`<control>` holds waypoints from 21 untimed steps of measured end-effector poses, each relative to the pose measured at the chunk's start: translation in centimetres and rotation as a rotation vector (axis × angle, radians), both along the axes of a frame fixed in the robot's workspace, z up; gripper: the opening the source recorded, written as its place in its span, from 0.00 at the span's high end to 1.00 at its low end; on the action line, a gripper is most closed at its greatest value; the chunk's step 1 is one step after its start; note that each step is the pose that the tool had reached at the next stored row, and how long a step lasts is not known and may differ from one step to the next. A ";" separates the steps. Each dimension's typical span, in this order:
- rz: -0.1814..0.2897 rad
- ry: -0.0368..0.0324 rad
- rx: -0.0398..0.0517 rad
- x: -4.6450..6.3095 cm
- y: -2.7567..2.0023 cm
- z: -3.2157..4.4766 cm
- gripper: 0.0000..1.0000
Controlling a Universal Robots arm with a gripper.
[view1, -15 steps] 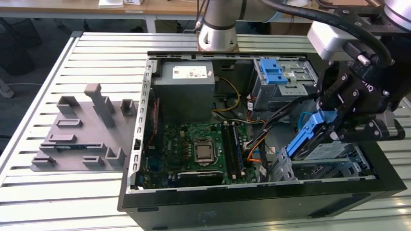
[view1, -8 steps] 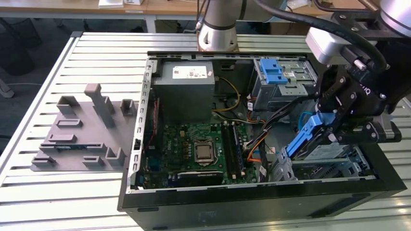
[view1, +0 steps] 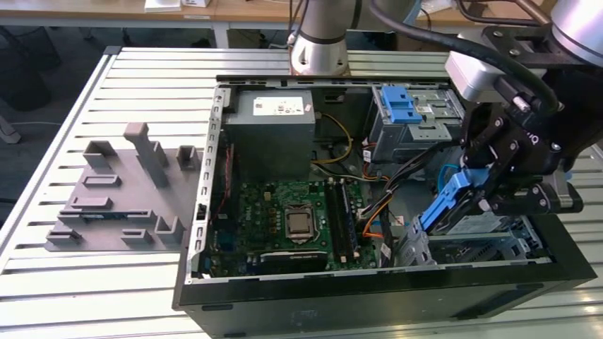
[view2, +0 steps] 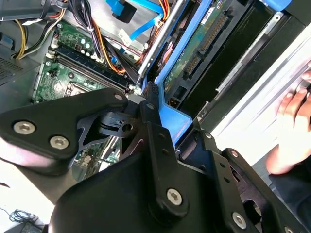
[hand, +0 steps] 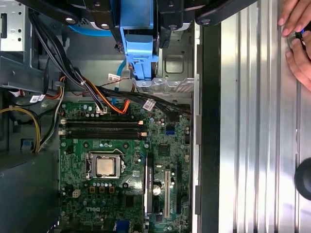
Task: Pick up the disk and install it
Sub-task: 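Insert the disk into the insertion slot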
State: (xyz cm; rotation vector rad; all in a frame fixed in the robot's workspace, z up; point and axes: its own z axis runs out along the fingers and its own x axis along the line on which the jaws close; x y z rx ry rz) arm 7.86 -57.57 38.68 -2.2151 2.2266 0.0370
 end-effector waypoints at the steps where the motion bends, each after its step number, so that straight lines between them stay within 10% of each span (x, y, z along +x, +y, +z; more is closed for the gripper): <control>1: 0.000 0.0000 0.0000 0.0 0.00 -0.07 0.64; 21: 0.000 0.0001 -0.0001 0.0 0.00 -1.23 0.57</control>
